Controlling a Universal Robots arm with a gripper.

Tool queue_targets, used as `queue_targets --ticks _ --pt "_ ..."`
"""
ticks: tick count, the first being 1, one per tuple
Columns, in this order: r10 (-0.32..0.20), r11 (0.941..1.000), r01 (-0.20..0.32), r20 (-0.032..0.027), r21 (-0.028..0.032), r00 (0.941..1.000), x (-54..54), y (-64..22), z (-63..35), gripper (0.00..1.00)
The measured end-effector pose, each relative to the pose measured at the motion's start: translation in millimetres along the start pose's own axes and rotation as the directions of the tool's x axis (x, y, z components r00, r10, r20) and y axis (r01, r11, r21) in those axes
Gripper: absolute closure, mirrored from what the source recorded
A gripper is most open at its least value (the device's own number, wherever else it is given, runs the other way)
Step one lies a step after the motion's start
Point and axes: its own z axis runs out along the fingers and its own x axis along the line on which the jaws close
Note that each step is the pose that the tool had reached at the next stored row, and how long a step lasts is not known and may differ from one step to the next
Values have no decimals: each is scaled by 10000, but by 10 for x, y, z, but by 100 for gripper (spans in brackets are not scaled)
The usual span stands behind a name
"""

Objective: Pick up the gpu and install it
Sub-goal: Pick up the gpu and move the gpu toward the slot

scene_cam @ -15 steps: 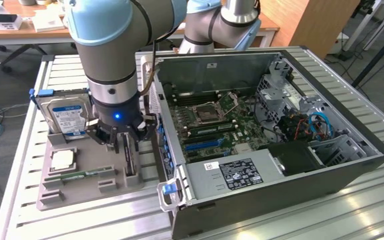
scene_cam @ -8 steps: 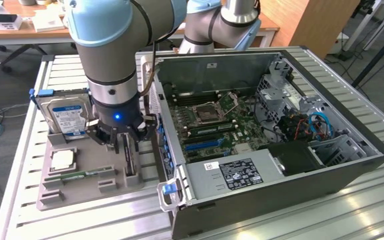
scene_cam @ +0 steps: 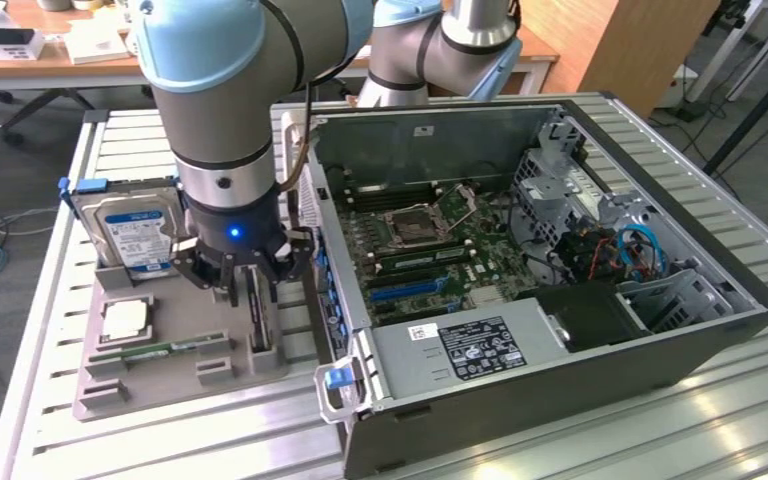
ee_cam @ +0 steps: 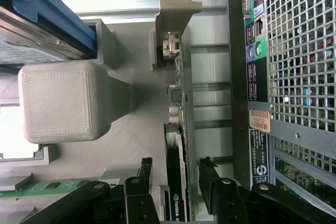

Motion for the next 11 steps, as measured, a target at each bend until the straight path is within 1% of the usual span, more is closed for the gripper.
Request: queue_targets --ticks 11 --pt "-66 10000 66 -4 0 10000 1 1 -1 51"
